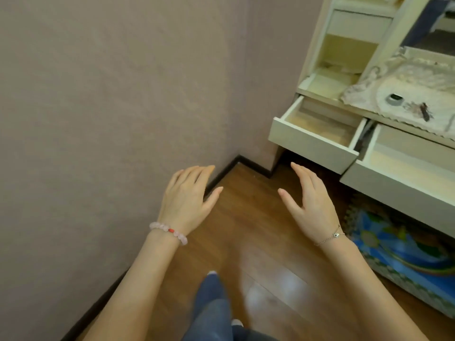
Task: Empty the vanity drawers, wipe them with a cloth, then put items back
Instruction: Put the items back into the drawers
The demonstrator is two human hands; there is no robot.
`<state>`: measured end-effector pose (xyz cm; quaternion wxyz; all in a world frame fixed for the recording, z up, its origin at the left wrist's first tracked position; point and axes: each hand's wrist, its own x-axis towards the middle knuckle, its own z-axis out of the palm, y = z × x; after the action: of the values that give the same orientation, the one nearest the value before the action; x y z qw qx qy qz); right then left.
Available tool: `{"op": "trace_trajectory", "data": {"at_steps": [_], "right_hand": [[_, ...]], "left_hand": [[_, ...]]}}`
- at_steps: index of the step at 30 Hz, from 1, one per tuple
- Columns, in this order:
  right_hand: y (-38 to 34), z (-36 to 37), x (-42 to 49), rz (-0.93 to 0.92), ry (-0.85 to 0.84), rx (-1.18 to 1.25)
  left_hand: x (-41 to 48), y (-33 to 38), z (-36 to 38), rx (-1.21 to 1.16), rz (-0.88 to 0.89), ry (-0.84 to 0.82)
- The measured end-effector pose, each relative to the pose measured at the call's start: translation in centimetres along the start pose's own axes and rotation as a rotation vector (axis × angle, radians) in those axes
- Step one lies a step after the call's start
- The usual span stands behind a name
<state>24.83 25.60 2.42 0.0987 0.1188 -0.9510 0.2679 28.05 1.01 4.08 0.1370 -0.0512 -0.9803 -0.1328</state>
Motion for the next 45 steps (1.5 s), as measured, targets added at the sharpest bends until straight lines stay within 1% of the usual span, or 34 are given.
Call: {"op": "trace_trajectory", "data": {"at_steps": [6, 14, 20, 24, 27, 32, 38, 45], "right_hand": [[3.9, 0.4, 3.5, 0.139, 0.030, -0.032], [8.0, -0.1, 9.7, 0.347, 0.151, -0.048], [11.7, -1.0, 12.1, 0.499, 0.249, -0.058], [14.9, -2.2, 13.5, 0.584, 0.299, -0.063], [18.0, -3.2, 14.3, 0.619, 0.305, -0.081], [24.7, -5.4, 16.0, 0.654, 0.283, -0.095], [33.1, -8.5, 18.6, 0.647, 0.218, -0.082], [40.7, -11.4, 21.5, 0.595, 0.144, -0.057]], "left_hand": [[9.0, 1.6, 4.7, -0.074, 0.163, -0.085], [21.7, 4.3, 9.1, -0.140, 0.398, -0.176], [28.3, 7.9, 12.7, -0.166, 0.589, -0.257], [31.7, 11.0, 15.1, -0.174, 0.676, -0.309], [33.8, 13.5, 17.2, -0.191, 0.700, -0.324], [36.8, 18.6, 21.0, -0.196, 0.690, -0.349], [40.8, 25.7, 25.3, -0.182, 0.651, -0.391], [44.3, 32.4, 28.9, -0.149, 0.596, -0.395]]}}
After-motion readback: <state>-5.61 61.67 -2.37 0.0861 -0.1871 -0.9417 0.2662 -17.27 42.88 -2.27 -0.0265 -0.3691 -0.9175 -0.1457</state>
